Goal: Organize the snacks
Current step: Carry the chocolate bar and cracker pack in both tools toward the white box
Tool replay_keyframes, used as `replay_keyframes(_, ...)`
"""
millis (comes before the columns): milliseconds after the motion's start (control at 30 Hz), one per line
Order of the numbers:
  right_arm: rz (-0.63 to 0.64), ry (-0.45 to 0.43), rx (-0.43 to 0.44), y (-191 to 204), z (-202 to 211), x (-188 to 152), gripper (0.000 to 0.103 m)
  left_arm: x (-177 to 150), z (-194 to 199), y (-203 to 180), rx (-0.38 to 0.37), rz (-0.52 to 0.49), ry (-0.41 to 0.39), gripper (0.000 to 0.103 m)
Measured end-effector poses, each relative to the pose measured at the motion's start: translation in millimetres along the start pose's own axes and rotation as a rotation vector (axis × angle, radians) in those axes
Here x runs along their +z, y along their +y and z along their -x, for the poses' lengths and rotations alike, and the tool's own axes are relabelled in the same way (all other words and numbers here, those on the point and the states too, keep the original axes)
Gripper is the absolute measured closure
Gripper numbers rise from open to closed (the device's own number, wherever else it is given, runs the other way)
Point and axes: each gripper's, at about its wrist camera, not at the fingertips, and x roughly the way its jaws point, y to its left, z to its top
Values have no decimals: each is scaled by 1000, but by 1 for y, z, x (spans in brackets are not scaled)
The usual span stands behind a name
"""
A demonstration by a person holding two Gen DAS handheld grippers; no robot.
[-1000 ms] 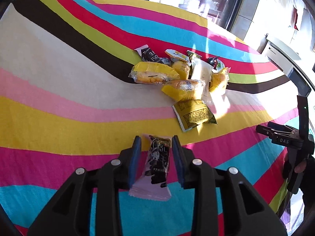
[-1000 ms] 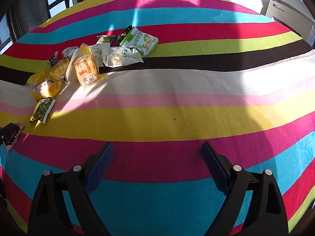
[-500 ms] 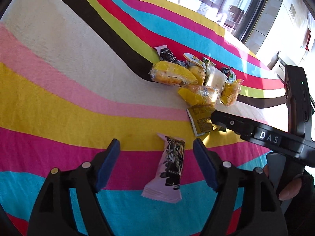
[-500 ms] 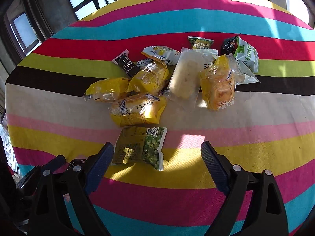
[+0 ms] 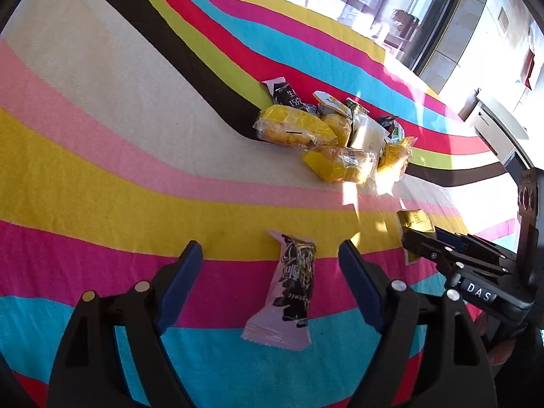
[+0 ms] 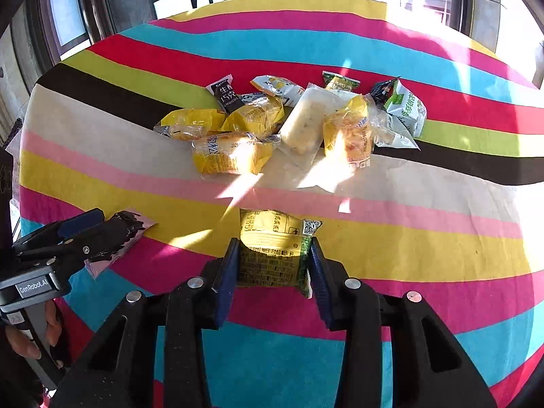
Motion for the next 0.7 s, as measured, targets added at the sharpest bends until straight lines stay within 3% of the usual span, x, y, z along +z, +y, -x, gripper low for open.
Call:
replay_keyframes(167,-133,-45,-23,-49,43,-42,64,0,-1,-5,8,-18,6,19)
replay_keyframes(367,-274,-55,-31,-94,64,-72,64,-9,-6,-37,35,-180,52,22)
replay_keyframes(400,-296,-61,-24,-98,66,-75,64,-11,-8,-40,39,-195,61,42)
replay_keyframes(433,-312,-73,-20,-100,68,-77,64,-11,-8,-43,46,-202,58,82)
replay_keyframes(567,-311,-85,-37,-100,66,-76,63,-18,-2,-50,7,-202,68,84)
replay_keyframes(700,-205,-106,-107,-78,66,-76,64,-34,20,-70,-38,-212,42,84)
